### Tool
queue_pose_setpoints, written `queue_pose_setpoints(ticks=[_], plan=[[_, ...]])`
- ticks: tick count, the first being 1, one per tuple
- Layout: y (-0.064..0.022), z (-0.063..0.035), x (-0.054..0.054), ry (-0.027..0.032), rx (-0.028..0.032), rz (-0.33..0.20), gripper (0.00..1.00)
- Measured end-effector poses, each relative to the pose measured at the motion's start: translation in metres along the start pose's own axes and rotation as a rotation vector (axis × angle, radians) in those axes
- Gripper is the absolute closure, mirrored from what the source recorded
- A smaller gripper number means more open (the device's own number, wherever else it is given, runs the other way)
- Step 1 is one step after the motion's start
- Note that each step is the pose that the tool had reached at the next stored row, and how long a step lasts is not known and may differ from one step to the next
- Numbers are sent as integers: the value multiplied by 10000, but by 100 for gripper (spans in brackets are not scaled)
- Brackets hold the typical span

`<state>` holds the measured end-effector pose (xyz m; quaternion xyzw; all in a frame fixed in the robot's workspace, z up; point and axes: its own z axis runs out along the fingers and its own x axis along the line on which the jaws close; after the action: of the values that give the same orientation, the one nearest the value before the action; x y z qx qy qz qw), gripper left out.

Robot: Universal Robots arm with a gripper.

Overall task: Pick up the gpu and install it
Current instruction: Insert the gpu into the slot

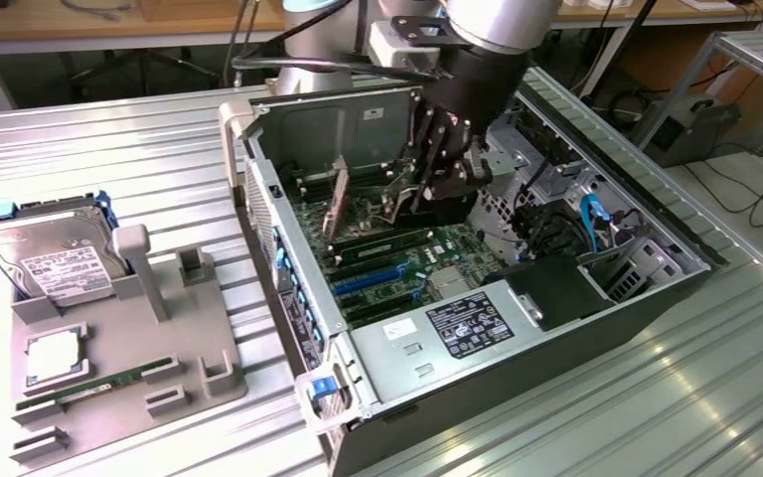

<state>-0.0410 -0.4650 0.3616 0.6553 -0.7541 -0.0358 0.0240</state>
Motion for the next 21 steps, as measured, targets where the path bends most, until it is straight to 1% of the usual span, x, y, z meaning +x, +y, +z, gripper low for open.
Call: queue_pose_setpoints(ticks=[1,2,3,4,5,6,7,8,10,13,21], plan=[[76,158,14,23,9,-305,74],[107,212,20,25,53,-370,74],[111,245,21,12,226,-460,74],[183,316,33,7,362,-589,74],[250,387,44,12,386,-701,74],[247,441,45,23,384,-878,74],[238,535,45,31,383,-1016,74],[238,572,34,32,382,-1015,74],[236,623,14,33,382,-1016,74],[228,727,7,50,384,-1040,74],[220,902,10,54,383,-1076,74]])
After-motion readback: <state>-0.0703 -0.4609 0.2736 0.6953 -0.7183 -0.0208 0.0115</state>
